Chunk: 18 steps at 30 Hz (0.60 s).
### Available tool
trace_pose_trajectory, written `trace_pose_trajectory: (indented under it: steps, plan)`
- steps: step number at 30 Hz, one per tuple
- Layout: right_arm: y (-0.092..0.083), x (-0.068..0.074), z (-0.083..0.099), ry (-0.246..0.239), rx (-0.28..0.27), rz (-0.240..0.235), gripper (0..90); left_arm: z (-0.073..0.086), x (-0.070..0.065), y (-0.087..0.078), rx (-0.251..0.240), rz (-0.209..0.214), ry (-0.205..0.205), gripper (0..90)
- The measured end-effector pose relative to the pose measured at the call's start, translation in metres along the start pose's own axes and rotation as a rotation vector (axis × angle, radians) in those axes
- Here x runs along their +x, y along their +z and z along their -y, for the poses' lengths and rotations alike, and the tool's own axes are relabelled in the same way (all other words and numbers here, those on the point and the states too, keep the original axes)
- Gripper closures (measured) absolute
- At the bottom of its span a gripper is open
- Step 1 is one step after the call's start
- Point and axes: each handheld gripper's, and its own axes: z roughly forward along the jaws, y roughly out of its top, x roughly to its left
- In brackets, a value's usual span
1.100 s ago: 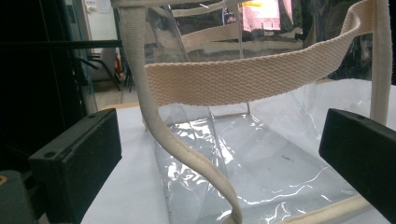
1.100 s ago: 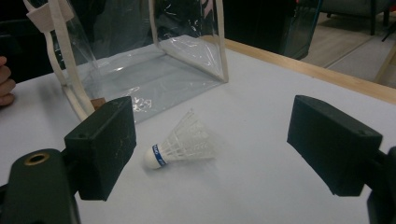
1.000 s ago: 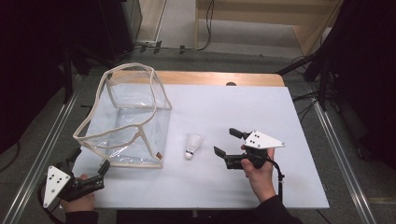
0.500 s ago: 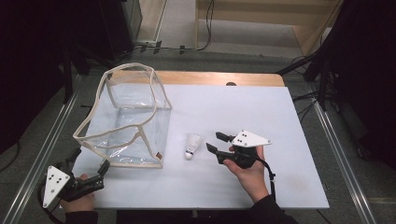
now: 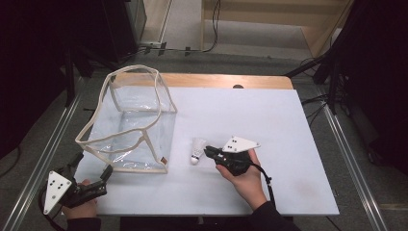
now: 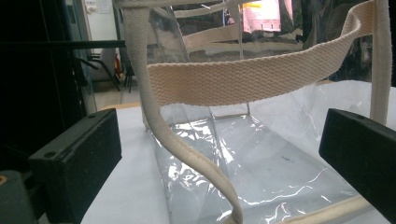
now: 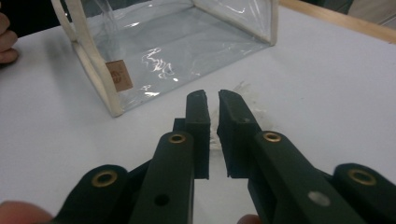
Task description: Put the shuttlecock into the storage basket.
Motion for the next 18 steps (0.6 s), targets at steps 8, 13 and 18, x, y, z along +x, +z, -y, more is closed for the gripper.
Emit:
trace_pose_trajectory:
  steps: [8, 13, 18]
  plan:
    - [0.016, 0.004, 0.001, 0.004, 0.043, -0.048, 87.5, 0.0, 0.0, 0.0, -0.001, 0.001, 0.0, 0.0]
    - [0.024, 0.009, 0.001, 0.001, 0.07, -0.052, 87.6, 0.0, 0.0, 0.0, -0.001, 0.0, 0.0, 0.0]
    - [0.031, 0.014, 0.003, -0.004, 0.087, -0.062, 87.6, 0.0, 0.0, 0.0, -0.002, -0.001, -0.001, 0.0]
